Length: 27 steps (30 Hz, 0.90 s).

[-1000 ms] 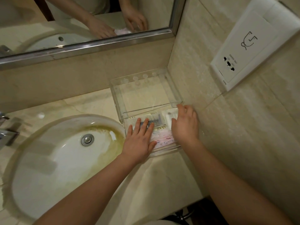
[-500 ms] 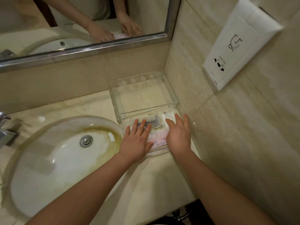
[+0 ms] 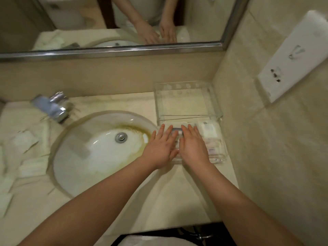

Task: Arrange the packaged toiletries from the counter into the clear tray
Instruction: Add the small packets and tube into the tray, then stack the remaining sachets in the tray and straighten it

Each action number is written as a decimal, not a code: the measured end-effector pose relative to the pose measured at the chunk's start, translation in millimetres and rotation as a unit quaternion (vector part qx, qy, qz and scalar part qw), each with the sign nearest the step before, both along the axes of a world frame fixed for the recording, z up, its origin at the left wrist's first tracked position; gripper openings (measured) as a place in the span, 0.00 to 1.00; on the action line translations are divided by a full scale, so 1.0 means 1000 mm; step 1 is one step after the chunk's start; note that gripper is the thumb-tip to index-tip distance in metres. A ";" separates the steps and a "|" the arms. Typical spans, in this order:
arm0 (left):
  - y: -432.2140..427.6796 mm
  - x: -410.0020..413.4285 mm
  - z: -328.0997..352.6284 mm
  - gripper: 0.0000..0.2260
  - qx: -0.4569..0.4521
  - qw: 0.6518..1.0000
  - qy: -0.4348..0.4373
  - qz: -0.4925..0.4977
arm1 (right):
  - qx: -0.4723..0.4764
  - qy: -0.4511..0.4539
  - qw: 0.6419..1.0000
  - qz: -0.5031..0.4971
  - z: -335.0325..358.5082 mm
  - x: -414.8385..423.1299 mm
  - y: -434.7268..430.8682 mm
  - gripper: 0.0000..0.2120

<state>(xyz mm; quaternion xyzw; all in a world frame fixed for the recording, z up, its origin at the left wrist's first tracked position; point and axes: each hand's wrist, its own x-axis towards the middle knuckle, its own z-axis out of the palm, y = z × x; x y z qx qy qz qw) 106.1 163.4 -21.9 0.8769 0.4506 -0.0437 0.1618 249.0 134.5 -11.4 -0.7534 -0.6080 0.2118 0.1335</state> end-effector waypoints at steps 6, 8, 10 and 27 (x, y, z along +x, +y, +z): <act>-0.032 -0.101 0.025 0.30 0.011 0.976 -0.092 0.196 | 0.032 0.045 0.988 0.146 0.010 -0.094 -0.001 0.24; -0.053 -0.153 0.030 0.28 0.014 0.954 -0.122 0.272 | 0.024 0.070 0.981 0.180 0.015 -0.138 -0.004 0.24; -0.074 -0.209 0.031 0.26 0.023 0.929 -0.141 0.341 | 0.009 0.082 0.973 0.217 0.018 -0.184 -0.009 0.25; -0.150 -0.538 -0.010 0.26 -0.035 0.735 -0.090 0.671 | -0.072 0.050 0.947 0.309 -0.013 -0.496 -0.036 0.16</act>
